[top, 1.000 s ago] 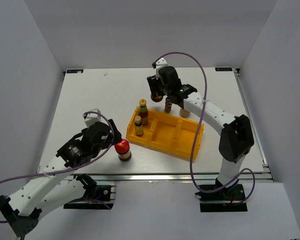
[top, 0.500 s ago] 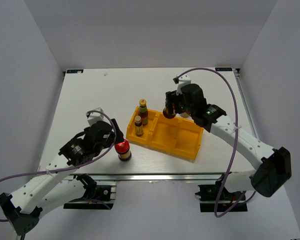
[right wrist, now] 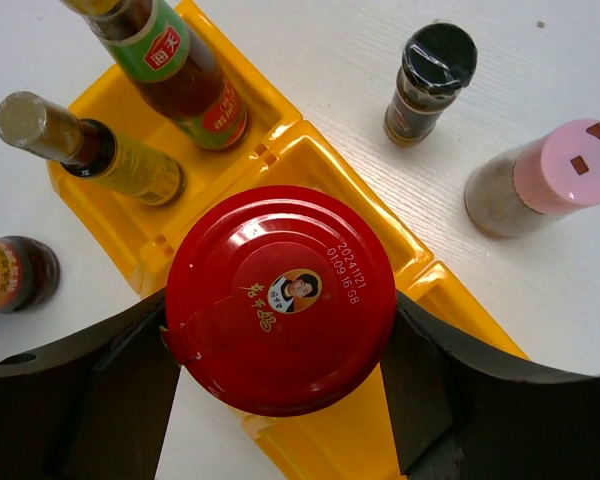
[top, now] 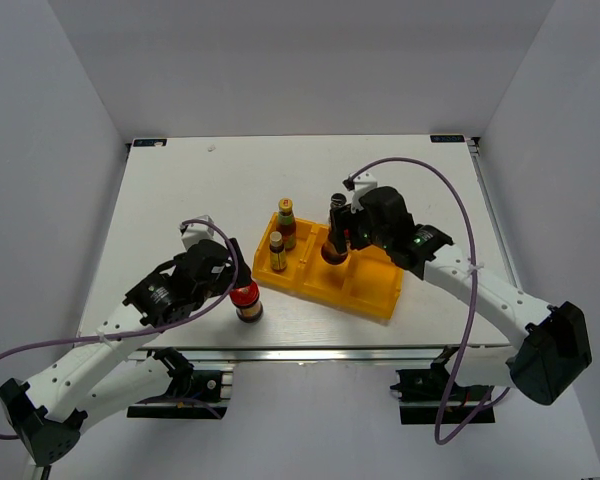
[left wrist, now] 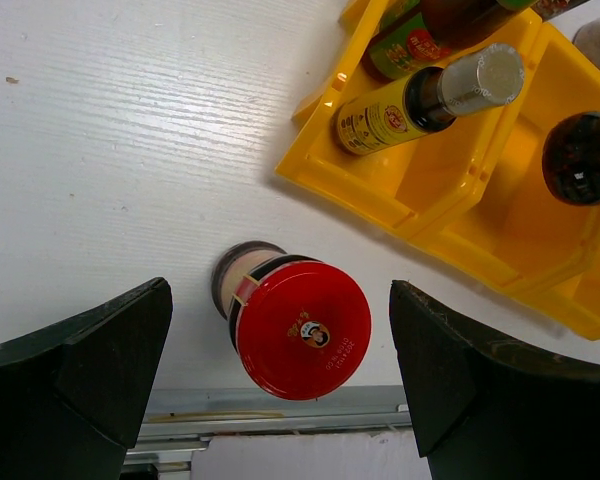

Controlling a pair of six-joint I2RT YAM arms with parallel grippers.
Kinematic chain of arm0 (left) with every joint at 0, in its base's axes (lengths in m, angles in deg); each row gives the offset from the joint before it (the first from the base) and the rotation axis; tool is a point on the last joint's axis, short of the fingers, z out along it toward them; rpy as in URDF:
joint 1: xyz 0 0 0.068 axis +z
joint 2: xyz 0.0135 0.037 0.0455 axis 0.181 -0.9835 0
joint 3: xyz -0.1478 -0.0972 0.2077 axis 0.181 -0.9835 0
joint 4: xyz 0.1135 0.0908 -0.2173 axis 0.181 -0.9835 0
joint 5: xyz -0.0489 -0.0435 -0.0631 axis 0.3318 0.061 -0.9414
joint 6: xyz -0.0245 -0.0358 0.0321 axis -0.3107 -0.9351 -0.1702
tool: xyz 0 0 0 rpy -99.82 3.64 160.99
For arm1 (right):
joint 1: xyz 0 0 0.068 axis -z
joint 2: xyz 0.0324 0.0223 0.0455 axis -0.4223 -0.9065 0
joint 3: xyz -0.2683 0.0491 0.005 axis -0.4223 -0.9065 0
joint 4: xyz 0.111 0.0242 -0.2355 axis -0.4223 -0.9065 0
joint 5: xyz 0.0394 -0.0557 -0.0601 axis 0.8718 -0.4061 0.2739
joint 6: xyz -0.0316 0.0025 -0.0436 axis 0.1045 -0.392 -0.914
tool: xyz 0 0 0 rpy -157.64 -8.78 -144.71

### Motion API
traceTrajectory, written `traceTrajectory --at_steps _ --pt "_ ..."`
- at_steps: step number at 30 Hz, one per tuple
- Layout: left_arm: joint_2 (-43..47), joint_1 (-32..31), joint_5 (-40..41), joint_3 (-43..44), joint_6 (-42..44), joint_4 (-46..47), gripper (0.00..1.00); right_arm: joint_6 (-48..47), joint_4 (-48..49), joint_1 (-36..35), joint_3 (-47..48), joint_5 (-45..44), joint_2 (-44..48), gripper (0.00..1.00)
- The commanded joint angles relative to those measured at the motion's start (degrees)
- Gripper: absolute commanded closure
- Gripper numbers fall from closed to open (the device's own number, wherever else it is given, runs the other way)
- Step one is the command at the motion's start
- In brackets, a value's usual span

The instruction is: Organize the condiment bottles

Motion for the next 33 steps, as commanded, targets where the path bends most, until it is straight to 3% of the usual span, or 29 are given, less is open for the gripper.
traceTrajectory --at_steps 1,12,23,29,33 --pt "-0.04 0.07 -0.78 1.27 0.53 0.49 0.02 0.57 11.30 -0.31 0.69 -0.87 -0.19 0.62" --pt "-0.04 0.07 -2.89 0.31 0.10 -2.50 0.02 -3.30 15.26 -0.48 -0.80 -5.62 -6.70 0.61" --pt "-0.31 0.07 -8.16 -2.07 0.09 -3.03 0.02 -5.24 25.72 -0.92 -7.30 -7.73 -8.10 0.50" --pt "-0.66 0.16 -10.98 -1.89 1.24 -1.89 0.02 -5.85 27.22 -1.27 -7.66 -8.44 -9.16 0.38" --pt "-1.80 0.07 -11.07 -1.45 1.32 -2.68 0.02 -5.15 26.60 -1.54 -7.48 -8.26 -9.25 0.16"
